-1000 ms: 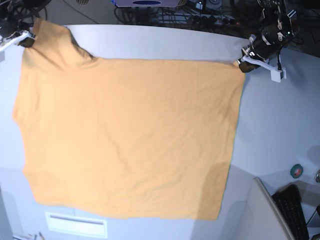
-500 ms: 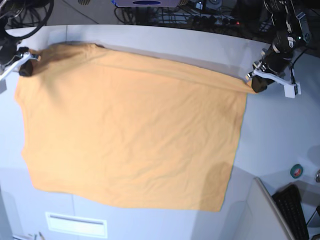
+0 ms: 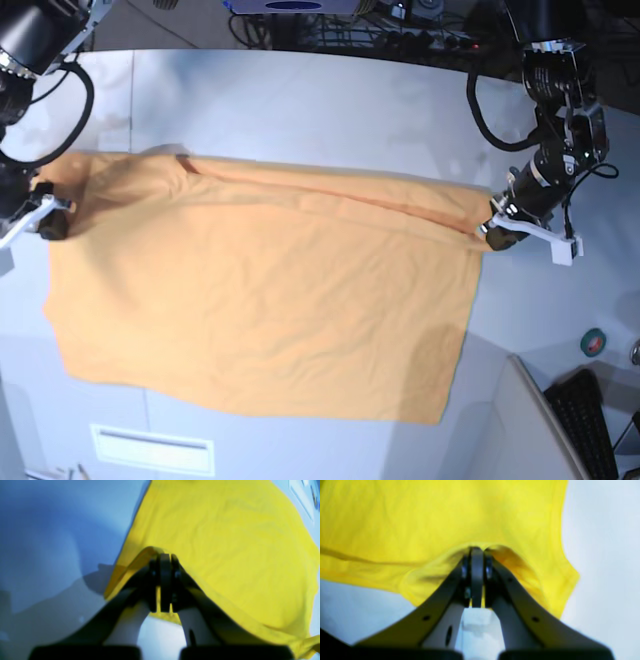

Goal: Layout the t-shirt on the table in an organized manner, then fold the t-shirt properly
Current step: 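Fold the shoulder edge over toward the hem with both grippers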

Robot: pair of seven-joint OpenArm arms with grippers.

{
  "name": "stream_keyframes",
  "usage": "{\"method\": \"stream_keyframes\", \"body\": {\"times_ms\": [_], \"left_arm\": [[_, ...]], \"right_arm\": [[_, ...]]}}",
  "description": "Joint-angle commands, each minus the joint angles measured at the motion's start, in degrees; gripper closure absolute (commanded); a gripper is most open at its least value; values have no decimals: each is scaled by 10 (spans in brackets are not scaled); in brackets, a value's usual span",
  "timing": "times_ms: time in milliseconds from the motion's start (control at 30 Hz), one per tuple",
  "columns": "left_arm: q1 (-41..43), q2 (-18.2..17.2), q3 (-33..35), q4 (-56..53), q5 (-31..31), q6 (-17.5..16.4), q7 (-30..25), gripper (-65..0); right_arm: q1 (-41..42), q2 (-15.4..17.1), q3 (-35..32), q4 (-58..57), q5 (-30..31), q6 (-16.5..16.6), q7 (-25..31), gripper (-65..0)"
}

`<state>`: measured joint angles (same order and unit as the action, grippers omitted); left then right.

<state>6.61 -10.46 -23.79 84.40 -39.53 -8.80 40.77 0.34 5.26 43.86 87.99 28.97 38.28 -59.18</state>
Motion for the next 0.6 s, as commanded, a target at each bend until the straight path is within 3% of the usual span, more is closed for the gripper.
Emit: {"method": "stream_keyframes", "body": {"times_ms": [0,100,567], "left_arm": [[-18,-6,-2,0,-8,-2,-10,0],[-51,-6,2,-30,-8,-2,-10,0],[-147,-4,19,-116,14,0,-13,0]], "right_arm": [[11,11,1,1,11,-3,28,0],[15,17,1,-23,11,-3,65,0],[82,52,0,-139,11,-3,108,0]]}}
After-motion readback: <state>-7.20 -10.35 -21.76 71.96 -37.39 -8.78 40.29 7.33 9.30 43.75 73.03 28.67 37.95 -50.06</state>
